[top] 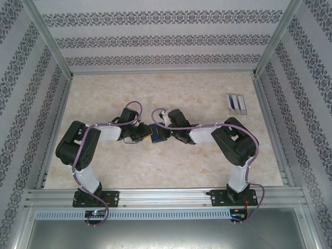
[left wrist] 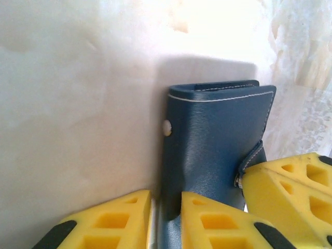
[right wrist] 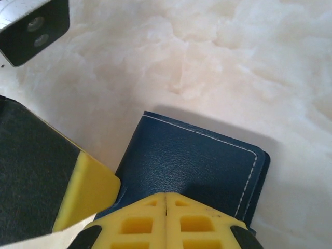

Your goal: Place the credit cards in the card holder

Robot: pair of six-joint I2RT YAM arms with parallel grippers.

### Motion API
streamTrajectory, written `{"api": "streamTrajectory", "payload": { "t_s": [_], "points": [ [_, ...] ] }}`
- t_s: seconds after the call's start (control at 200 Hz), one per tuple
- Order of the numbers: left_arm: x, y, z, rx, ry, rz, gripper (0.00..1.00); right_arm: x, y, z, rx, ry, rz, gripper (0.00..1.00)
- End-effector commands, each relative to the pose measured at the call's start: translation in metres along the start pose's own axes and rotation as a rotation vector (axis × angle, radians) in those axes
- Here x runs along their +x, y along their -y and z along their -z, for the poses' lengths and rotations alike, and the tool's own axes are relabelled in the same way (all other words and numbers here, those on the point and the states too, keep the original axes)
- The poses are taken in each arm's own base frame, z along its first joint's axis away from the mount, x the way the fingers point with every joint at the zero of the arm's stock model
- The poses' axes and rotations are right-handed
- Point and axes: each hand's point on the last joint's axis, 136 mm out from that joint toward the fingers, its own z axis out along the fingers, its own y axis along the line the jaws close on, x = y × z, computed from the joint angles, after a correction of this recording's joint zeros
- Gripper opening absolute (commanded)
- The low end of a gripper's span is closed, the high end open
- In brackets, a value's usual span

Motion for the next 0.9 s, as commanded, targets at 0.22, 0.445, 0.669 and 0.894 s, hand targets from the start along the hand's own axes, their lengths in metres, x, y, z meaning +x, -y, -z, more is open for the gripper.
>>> {"api": "streamTrajectory", "payload": {
  "t_s": [0.22,0.445,0.669,0.894],
  "points": [
    [-0.01,-0.018,0.045,-0.061,0.097,0.031,0.24,-0.023,-0.022,0.034,-0.111,-0.024,-0.13,0.22],
    [-0.039,-0.004,0.109,-0.157,0.311,-0.156,0.32,-0.059,-0.027,0.087,-0.073,0.114,-0.075,0.48],
    [-0.044,0.046,0.173,-0.017,0.571,-0.394,0.86,-0.076,-0.007,0.175,0.098,0.292,0.036,0.59],
    [-0.037,0.044,0.233,-0.261,0.838,-0.667,1.0,-0.058,0.043,0.265,0.497,0.491,0.148,0.98]
  ]
}}
